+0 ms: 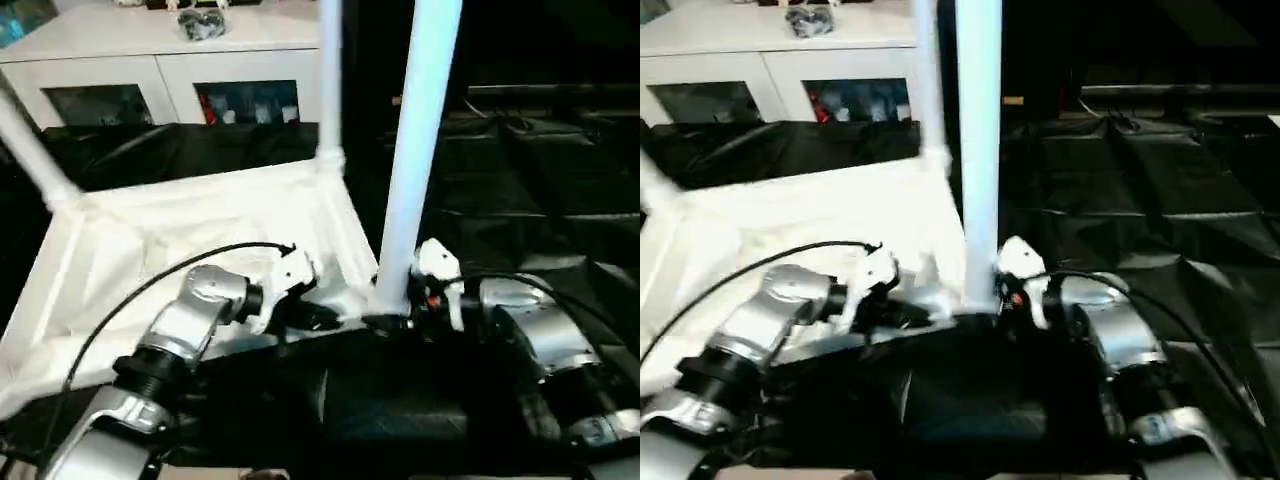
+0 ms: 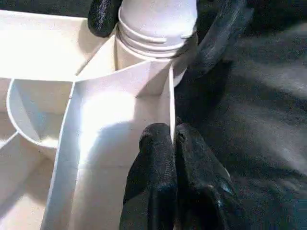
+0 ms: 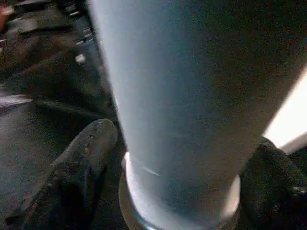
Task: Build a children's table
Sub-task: Rotate leg to tighten
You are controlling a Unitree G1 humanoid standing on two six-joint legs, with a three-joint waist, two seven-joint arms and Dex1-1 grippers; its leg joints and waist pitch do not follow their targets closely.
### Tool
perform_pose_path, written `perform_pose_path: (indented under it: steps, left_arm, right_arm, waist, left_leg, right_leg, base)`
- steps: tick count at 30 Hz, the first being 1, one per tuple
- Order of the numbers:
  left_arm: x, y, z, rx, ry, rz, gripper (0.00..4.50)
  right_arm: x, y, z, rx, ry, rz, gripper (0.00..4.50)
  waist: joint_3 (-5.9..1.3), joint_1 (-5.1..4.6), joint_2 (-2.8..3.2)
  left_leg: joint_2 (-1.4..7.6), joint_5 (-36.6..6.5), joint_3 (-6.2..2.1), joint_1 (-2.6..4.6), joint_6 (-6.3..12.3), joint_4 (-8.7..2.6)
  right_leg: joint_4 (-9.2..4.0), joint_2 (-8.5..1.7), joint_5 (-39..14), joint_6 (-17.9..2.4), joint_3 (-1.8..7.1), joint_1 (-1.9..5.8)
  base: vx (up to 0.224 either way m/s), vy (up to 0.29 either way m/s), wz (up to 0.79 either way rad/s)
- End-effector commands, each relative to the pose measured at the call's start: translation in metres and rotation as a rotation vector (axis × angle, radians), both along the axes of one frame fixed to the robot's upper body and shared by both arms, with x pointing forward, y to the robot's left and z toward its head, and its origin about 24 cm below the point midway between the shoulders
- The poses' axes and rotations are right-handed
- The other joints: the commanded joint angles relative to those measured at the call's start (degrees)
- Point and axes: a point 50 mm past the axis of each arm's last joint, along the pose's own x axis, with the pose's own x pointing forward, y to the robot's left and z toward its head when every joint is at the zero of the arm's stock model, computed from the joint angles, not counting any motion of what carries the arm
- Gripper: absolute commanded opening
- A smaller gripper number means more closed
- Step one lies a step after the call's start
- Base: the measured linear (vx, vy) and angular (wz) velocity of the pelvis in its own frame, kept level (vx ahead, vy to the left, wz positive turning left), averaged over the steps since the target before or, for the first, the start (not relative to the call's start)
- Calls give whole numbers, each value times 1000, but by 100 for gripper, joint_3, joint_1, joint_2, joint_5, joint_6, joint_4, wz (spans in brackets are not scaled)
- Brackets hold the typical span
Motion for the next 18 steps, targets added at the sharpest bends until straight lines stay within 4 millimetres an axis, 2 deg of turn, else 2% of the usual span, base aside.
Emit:
perform_pose_path:
  steps: [1,6,7,8,14,17,18]
  left_arm:
    - [-3,-18,13,-63,-38,-112,0]
    - [-6,-16,10,-66,-27,-111,0]
    - [-8,-16,8,-70,-16,-116,0]
    - [-8,-16,8,-70,-15,-116,0]
    - [-8,-19,7,-88,-20,-88,0]
    - [3,-26,7,-93,-65,31,0]
    - [6,-29,7,-97,-74,65,0]
  right_arm:
    - [-10,17,-11,-15,69,107,344]
    - [-13,19,-12,-18,84,133,302]
    - [-15,21,-11,-8,101,154,292]
    - [-16,21,-11,-8,103,157,278]
    - [-17,22,-12,5,122,151,271]
    - [-6,26,-17,3,78,6,270]
    - [-2,27,-19,0,62,-39,270]
  waist:
    - [-295,-6,-88]
    - [-312,29,-117]
    - [-316,24,-150]
    - [-320,33,-139]
    - [-331,44,-147]
    - [-309,29,-155]
    - [-297,19,-162]
  left_leg:
    - [261,-1476,-108,144,258,-435]
    - [247,-1236,-104,126,289,-411]
    - [245,-1185,-101,120,319,-407]
    - [245,-1137,-109,115,336,-404]
    - [236,-938,-93,116,446,-369]
    - [235,-1063,-85,120,394,-379]
    - [228,-1183,-91,128,307,-392]
  right_leg:
    - [-450,-291,-1071,-1434,182,140]
    - [-413,-291,-781,-1466,178,161]
    - [-407,-282,-721,-1464,174,166]
    - [-391,-285,-672,-1466,172,178]
    - [-377,-278,-509,-1486,171,169]
    - [-410,-287,-763,-1467,179,144]
    - [-438,-292,-1004,-1427,179,143]
  base:
    - [0,0,0]
    - [0,0,0]
    - [0,0,0]
    - [0,0,0]
    - [0,0,0]
    - [0,0,0]
    - [0,0,0]
